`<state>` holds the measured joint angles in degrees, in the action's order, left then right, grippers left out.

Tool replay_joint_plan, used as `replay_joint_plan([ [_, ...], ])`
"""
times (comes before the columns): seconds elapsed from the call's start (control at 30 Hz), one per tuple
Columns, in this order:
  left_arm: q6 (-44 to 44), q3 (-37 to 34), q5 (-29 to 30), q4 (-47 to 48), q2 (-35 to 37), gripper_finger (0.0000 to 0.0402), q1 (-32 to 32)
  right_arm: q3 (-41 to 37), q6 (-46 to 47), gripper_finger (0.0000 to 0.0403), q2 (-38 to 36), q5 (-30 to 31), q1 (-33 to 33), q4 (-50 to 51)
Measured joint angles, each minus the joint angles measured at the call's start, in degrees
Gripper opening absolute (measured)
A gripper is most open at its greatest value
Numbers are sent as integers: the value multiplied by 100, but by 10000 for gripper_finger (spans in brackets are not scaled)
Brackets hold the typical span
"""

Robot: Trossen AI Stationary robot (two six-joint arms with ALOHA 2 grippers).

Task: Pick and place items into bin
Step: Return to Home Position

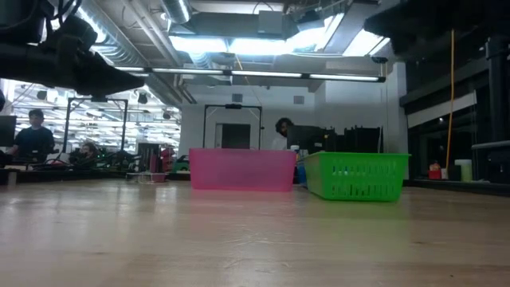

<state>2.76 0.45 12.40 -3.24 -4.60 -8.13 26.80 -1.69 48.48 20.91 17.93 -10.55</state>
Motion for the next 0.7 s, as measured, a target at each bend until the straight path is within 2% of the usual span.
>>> replay_joint_plan([
  [0.17,-270,0,-5,66,-1,2,-1,-1111,-36,14,-1052,4,-78,-804],
  [0.43,-502,0,-5,58,-4,6,-1,-1879,-153,4,-3190,195,-127,-519],
  [0.7,-502,0,-7,56,-4,6,-1,-2641,-325,2,-4045,88,-127,-380],
])
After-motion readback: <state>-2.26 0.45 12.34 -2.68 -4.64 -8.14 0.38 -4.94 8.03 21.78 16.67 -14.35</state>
